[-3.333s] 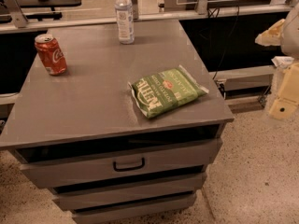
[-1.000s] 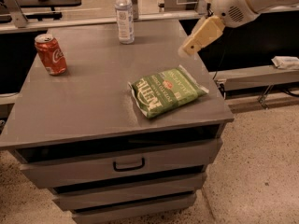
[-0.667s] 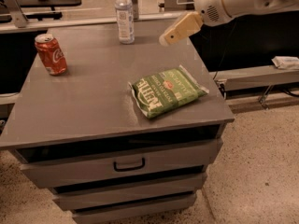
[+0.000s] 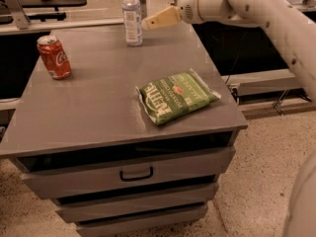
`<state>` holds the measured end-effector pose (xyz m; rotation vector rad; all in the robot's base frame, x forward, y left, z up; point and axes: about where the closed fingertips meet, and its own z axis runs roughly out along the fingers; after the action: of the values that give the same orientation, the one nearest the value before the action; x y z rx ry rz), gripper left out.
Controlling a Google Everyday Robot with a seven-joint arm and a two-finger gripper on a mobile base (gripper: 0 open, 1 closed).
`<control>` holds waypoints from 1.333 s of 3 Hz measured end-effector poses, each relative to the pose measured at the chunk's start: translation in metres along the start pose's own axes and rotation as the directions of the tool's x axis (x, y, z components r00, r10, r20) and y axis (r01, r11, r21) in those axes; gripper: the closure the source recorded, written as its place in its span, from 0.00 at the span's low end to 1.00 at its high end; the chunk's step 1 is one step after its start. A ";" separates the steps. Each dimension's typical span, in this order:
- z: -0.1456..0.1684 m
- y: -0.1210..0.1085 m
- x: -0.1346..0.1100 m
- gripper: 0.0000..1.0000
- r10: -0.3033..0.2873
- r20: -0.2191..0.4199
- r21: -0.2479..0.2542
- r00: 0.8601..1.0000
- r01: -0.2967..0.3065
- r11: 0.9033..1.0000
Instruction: Move blue plastic bottle near green jalapeno chip bag
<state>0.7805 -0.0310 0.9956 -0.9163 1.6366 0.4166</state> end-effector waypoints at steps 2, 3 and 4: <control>0.090 -0.038 0.011 0.00 0.034 0.072 0.040 0.997 -0.037 0.999; 0.124 -0.045 0.008 0.00 0.044 0.108 0.027 0.993 -0.047 0.999; 0.148 -0.040 0.003 0.00 0.040 0.110 0.007 0.993 -0.041 0.999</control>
Offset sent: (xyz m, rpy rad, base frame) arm 0.1456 0.0427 -0.0363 0.1217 -0.0630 -0.0621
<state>0.9081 0.0463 0.9592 -0.8403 1.5569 0.4788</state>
